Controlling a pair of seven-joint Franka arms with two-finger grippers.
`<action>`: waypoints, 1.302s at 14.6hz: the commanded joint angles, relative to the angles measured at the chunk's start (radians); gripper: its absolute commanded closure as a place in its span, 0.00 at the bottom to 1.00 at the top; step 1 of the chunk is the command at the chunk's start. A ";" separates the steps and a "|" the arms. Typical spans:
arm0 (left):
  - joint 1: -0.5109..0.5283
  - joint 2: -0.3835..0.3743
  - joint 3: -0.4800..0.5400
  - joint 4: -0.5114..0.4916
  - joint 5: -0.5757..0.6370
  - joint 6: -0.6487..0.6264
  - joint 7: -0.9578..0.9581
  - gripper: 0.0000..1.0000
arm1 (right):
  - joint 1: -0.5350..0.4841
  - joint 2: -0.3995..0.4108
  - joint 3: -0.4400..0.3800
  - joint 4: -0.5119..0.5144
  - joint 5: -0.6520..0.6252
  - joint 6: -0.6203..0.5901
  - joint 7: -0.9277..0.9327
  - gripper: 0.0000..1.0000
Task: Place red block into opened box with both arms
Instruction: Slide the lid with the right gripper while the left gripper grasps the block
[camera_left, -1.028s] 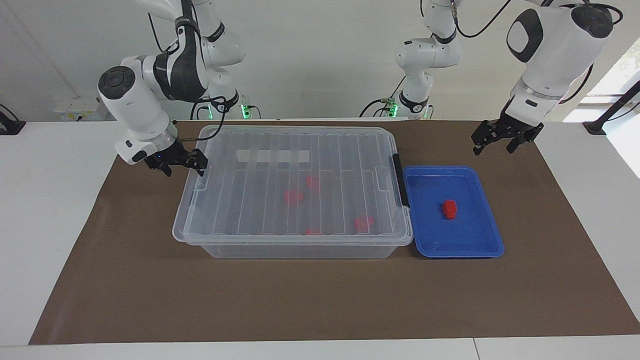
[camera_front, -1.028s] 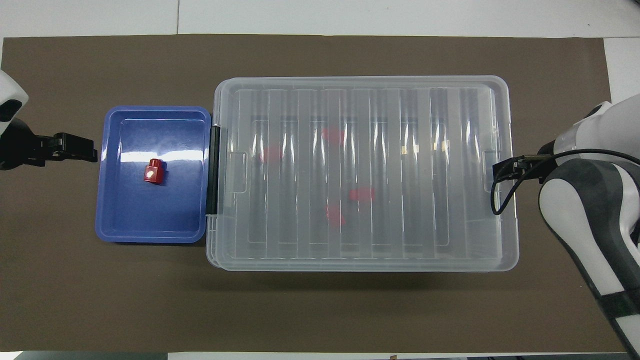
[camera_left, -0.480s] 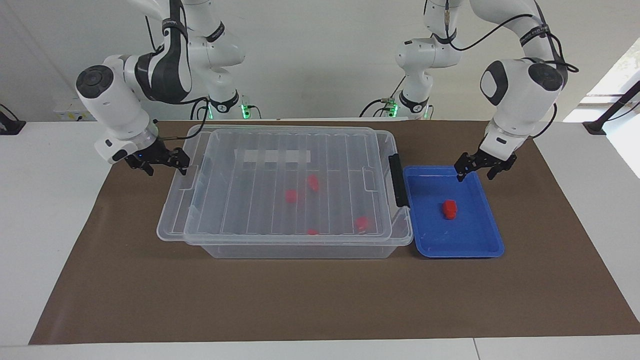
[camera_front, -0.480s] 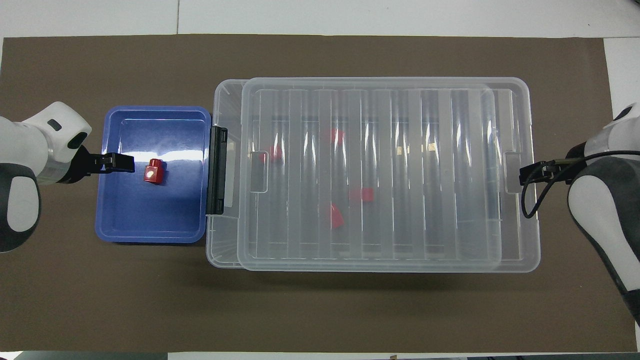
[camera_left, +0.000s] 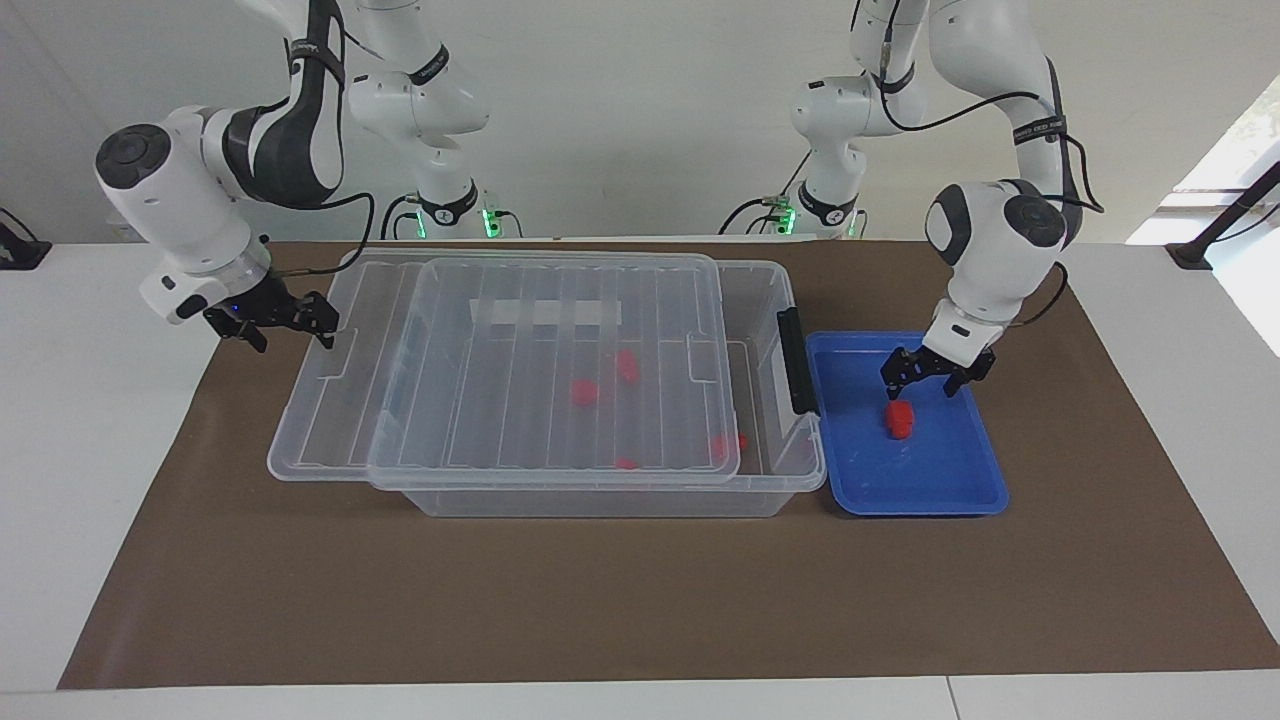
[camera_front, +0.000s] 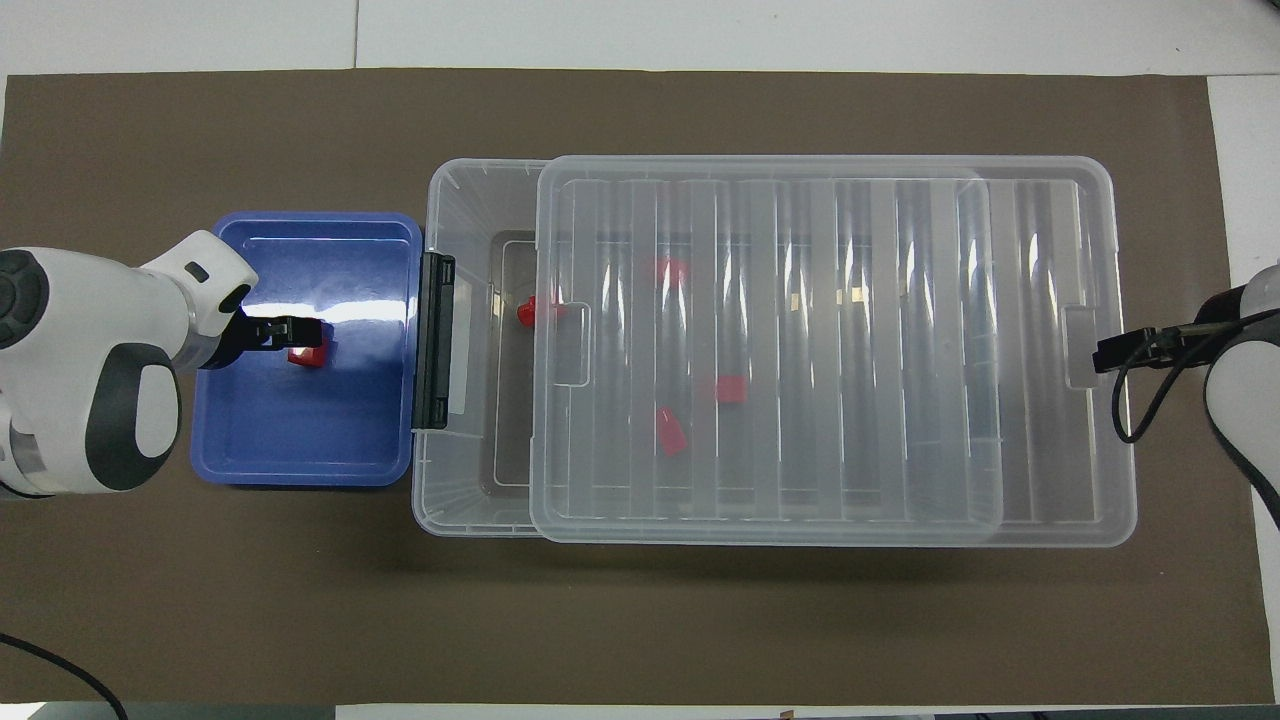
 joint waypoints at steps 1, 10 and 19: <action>-0.016 0.022 0.009 -0.053 -0.001 0.082 0.014 0.00 | -0.040 -0.019 0.006 -0.026 -0.013 0.025 -0.049 0.00; -0.021 0.022 0.007 -0.096 -0.001 0.089 0.006 1.00 | -0.116 -0.011 0.002 -0.010 -0.014 0.034 -0.170 0.00; -0.013 -0.194 0.009 0.040 -0.001 -0.261 0.000 1.00 | -0.173 -0.011 -0.004 -0.010 -0.019 0.051 -0.253 0.00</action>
